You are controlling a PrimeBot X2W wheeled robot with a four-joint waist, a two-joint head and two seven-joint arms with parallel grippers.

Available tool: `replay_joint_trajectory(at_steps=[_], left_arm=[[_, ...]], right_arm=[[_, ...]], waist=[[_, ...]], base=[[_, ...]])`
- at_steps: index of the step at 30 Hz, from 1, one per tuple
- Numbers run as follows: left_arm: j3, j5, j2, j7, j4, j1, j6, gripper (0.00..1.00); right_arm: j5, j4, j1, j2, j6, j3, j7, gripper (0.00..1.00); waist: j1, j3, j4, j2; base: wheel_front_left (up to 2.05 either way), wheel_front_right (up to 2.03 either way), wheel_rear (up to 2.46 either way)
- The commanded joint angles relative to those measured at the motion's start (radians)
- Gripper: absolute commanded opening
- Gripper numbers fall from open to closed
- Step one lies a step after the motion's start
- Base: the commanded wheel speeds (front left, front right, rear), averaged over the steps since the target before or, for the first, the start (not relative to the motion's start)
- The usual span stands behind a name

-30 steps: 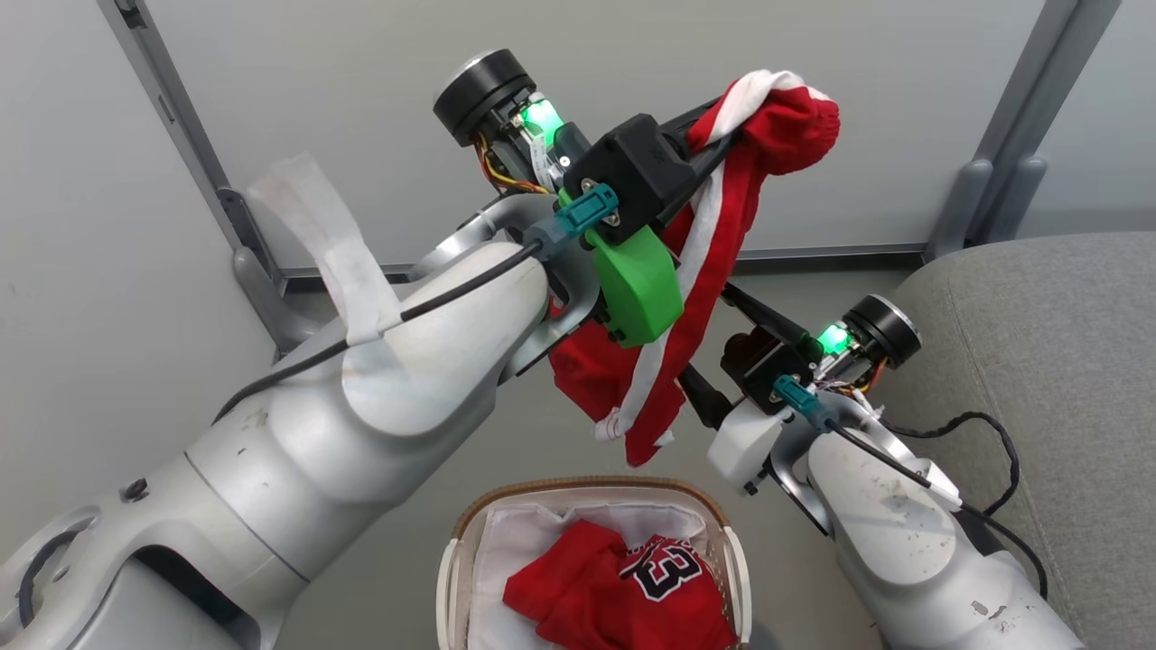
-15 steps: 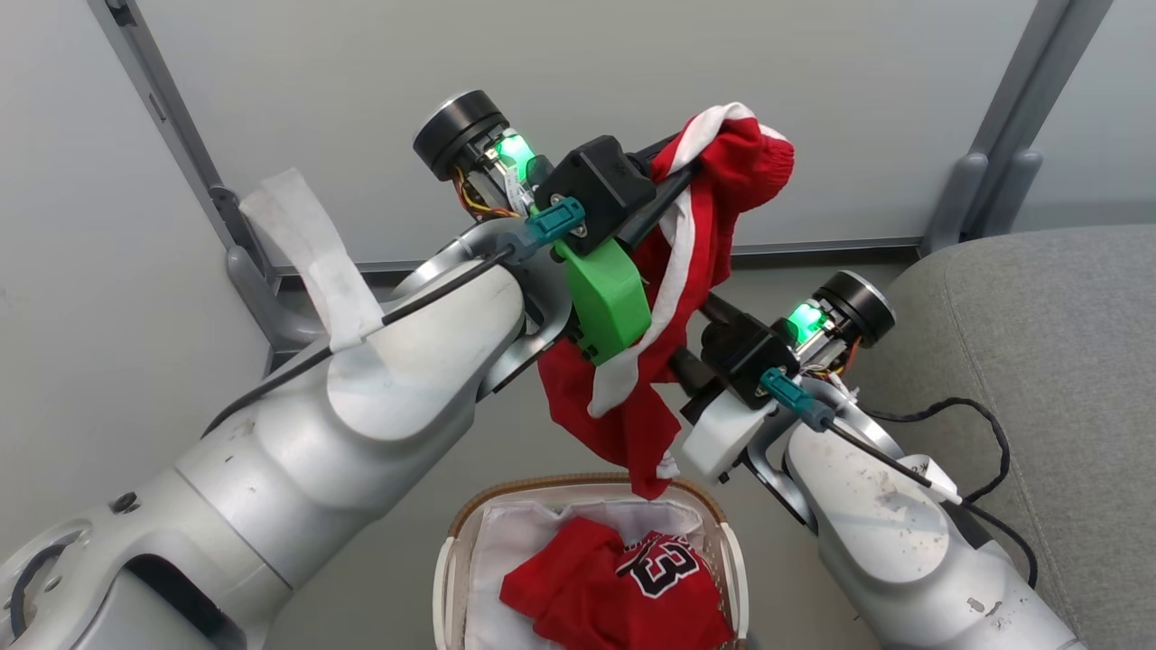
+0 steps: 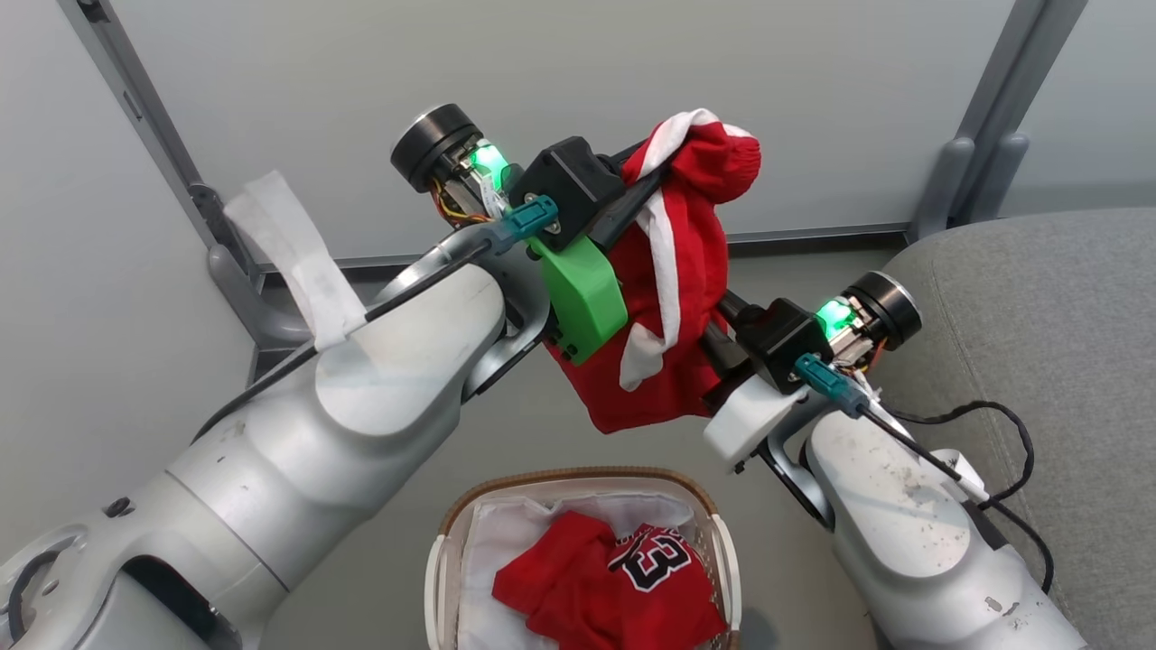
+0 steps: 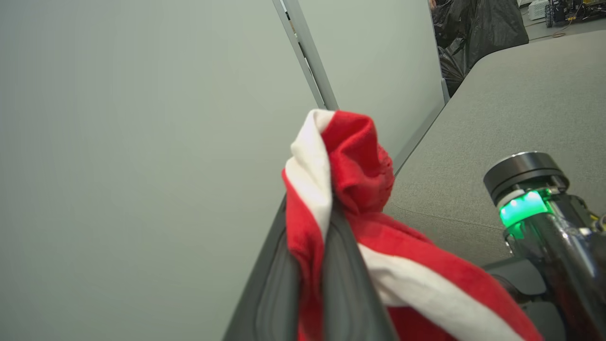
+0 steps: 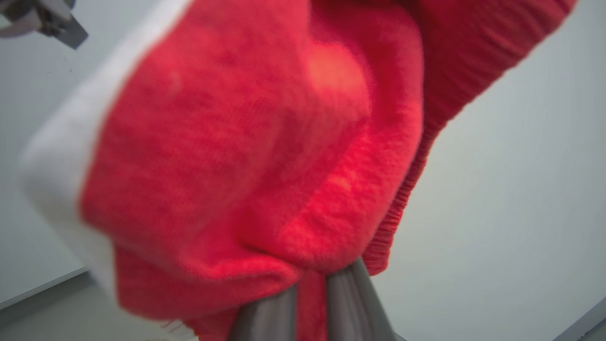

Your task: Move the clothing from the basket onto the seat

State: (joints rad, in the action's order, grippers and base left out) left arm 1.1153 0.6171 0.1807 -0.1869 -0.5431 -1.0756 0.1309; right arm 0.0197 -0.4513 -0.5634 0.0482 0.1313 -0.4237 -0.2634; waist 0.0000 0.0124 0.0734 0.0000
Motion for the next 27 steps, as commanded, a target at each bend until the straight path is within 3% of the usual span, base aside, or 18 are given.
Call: replay_joint_trajectory(at_steps=[1, 2, 3, 17, 27], left_arm=[[0.000, 0.014, -0.001, -0.009, -0.005, 0.022, -0.001, 0.45], [-0.001, 0.023, -0.002, -0.008, -0.008, 0.027, -0.001, 0.82], [-0.003, 0.032, -0.001, -0.010, -0.014, 0.031, -0.001, 1.00], [-0.069, 0.054, 0.064, -0.079, -0.048, 0.244, -0.052, 1.00], [-0.235, -0.056, 0.055, -0.077, 0.070, 0.495, -0.080, 1.00]], right_arm=[[-0.014, 0.006, 0.016, 0.004, -0.001, 0.009, -0.002, 0.00], [-0.018, 0.007, 0.017, 0.004, -0.001, 0.012, -0.002, 0.00], [-0.023, 0.008, 0.018, 0.004, -0.001, 0.016, -0.002, 0.00], [-0.033, 0.024, 0.047, 0.004, -0.001, 0.115, -0.002, 0.00], [-0.014, 0.042, 0.067, 0.004, -0.001, 0.184, -0.002, 0.00]], waist=[[0.0000, 0.002, -0.003, 0.0000], [0.0000, 0.002, -0.004, 0.0000], [0.0000, 0.003, -0.007, 0.0000], [0.0000, 0.017, -0.045, 0.0000], [0.0000, 0.032, -0.086, 0.0000]], base=[[0.00, 0.00, 0.00], [0.00, 0.00, 0.00], [0.00, 0.00, 0.00], [0.00, 0.00, 0.00], [0.00, 0.00, 0.00]])
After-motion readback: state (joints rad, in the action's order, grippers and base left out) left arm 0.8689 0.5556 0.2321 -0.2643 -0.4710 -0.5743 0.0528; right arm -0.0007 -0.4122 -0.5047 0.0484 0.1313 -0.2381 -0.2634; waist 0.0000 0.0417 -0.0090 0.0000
